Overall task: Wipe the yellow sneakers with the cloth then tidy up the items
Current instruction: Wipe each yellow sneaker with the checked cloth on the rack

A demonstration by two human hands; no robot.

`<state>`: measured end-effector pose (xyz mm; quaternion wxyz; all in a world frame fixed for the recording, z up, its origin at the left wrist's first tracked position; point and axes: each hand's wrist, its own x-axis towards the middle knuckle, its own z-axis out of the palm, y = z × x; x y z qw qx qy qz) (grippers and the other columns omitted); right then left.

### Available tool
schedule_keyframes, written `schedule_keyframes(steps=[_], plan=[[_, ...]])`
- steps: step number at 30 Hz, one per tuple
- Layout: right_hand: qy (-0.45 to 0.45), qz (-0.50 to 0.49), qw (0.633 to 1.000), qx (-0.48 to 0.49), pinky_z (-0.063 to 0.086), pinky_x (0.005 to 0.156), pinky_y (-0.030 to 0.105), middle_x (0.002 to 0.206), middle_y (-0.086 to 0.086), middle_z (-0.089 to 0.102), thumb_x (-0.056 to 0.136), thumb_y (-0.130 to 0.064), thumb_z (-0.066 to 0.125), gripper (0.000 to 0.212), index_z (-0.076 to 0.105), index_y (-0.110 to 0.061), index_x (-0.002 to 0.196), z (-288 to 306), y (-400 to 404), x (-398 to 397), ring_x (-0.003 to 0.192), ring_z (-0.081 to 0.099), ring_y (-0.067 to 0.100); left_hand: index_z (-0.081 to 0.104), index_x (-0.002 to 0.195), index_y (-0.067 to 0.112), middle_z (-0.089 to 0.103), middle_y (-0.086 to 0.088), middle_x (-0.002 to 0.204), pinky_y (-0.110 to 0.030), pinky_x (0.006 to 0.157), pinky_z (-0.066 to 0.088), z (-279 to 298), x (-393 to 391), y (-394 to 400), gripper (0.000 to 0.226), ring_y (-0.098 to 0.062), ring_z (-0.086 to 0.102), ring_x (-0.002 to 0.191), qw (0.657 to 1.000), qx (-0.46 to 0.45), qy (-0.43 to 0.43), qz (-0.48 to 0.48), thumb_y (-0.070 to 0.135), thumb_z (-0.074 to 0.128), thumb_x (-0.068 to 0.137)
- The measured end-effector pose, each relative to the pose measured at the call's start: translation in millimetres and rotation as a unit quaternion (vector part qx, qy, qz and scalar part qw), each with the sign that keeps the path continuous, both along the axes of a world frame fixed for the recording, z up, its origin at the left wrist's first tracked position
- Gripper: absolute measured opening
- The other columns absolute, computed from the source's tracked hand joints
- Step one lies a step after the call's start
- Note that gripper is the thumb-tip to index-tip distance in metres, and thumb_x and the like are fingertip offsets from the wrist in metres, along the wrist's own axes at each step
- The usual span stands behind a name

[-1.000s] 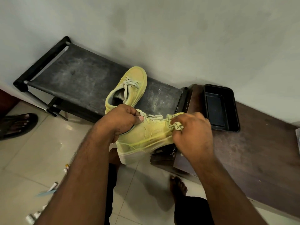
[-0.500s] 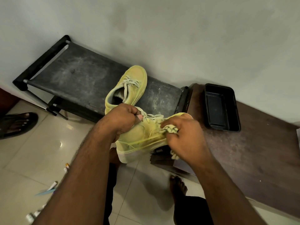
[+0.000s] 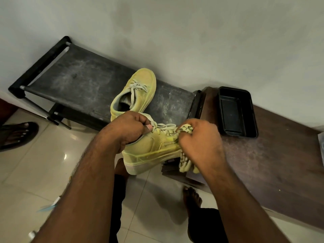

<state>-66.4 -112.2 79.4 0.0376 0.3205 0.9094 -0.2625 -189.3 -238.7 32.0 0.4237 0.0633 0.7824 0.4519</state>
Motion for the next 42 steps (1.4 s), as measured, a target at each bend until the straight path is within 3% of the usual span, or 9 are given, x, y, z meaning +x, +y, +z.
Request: schedule_keyframes(steps=[4,7,11,14,20,27,32,38,42], plan=[[0.008,0.029,0.998,0.053,0.053,0.077,0.033,0.083,-0.005,0.057,0.083,-0.021,0.056,0.025,0.068,-0.021,0.105,8,-13,0,0.082,0.056,0.013,0.067,0.065,0.014,0.059,0.003,0.061,-0.023,0.065,0.040,-2,1,2,0.024,-0.010,0.049,0.062,1.000,0.000,0.017,0.016,0.006,0.066,0.088],[0.036,0.134,0.988,0.070,0.049,0.073,0.034,0.074,-0.002,0.060,0.072,-0.018,0.056,0.016,0.068,-0.016,0.083,0,-32,-1,0.081,0.053,0.017,0.067,0.064,0.013,0.057,0.001,0.059,-0.024,0.063,0.040,-5,0,2,0.025,-0.011,0.047,0.059,1.000,-0.005,0.020,0.023,0.006,0.065,0.088],[-0.022,0.058,0.994,0.088,0.046,0.083,0.030,0.071,-0.015,0.042,0.084,-0.022,0.054,0.028,0.066,-0.024,0.109,8,-3,4,0.085,0.048,0.013,0.067,0.064,0.014,0.055,0.008,0.053,-0.023,0.063,0.039,-3,0,2,0.026,-0.009,0.046,0.058,0.999,-0.001,0.009,0.034,0.005,0.065,0.089],[-0.014,0.020,0.993,0.117,0.042,0.079,0.027,0.067,-0.018,0.031,0.084,-0.020,0.056,0.028,0.067,-0.021,0.109,6,12,10,0.082,0.044,0.011,0.070,0.071,0.014,0.060,0.004,0.065,-0.025,0.070,0.041,-2,0,3,0.019,-0.010,0.049,0.066,0.999,-0.003,0.011,0.037,0.007,0.066,0.089],[0.043,0.170,0.979,0.101,0.044,0.069,0.031,0.073,-0.008,0.067,0.062,-0.015,0.056,0.024,0.072,-0.020,0.079,-14,-26,6,0.074,0.048,0.014,0.067,0.069,0.011,0.054,0.002,0.058,-0.020,0.059,0.038,-1,1,4,0.021,-0.010,0.045,0.057,0.999,-0.013,0.019,0.040,0.007,0.065,0.089],[0.081,-0.017,0.987,0.139,0.043,0.083,0.040,0.080,-0.002,0.062,0.068,-0.004,0.066,0.031,0.075,-0.018,0.095,-8,26,22,0.089,0.055,0.025,0.068,0.071,0.015,0.064,0.001,0.077,-0.023,0.071,0.043,-2,-1,5,0.020,-0.011,0.055,0.076,0.999,-0.011,0.022,0.044,0.007,0.065,0.089],[0.095,0.151,0.975,0.131,0.034,0.084,0.033,0.092,-0.012,0.070,0.061,-0.015,0.057,0.035,0.074,-0.024,0.090,-23,-5,19,0.095,0.058,0.016,0.068,0.069,0.013,0.058,0.002,0.065,-0.027,0.073,0.041,-5,-1,5,0.021,-0.011,0.050,0.064,0.999,-0.009,0.019,0.047,0.007,0.065,0.089],[0.057,-0.012,0.990,0.131,0.034,0.102,0.046,0.121,-0.008,0.059,0.071,-0.007,0.068,0.037,0.072,-0.027,0.103,-23,32,21,0.116,0.046,0.019,0.069,0.071,0.015,0.060,0.003,0.071,-0.027,0.078,0.042,-6,-2,5,0.019,-0.012,0.052,0.074,0.999,-0.005,0.010,0.046,0.008,0.065,0.089],[0.089,0.091,0.986,0.108,0.045,0.092,0.045,0.105,-0.003,0.057,0.066,-0.002,0.073,0.041,0.073,-0.021,0.102,-28,-1,27,0.103,0.050,0.018,0.069,0.071,0.014,0.060,0.003,0.071,-0.028,0.078,0.043,-7,-2,5,0.019,-0.011,0.052,0.072,0.999,-0.006,0.019,0.046,0.008,0.065,0.089]])
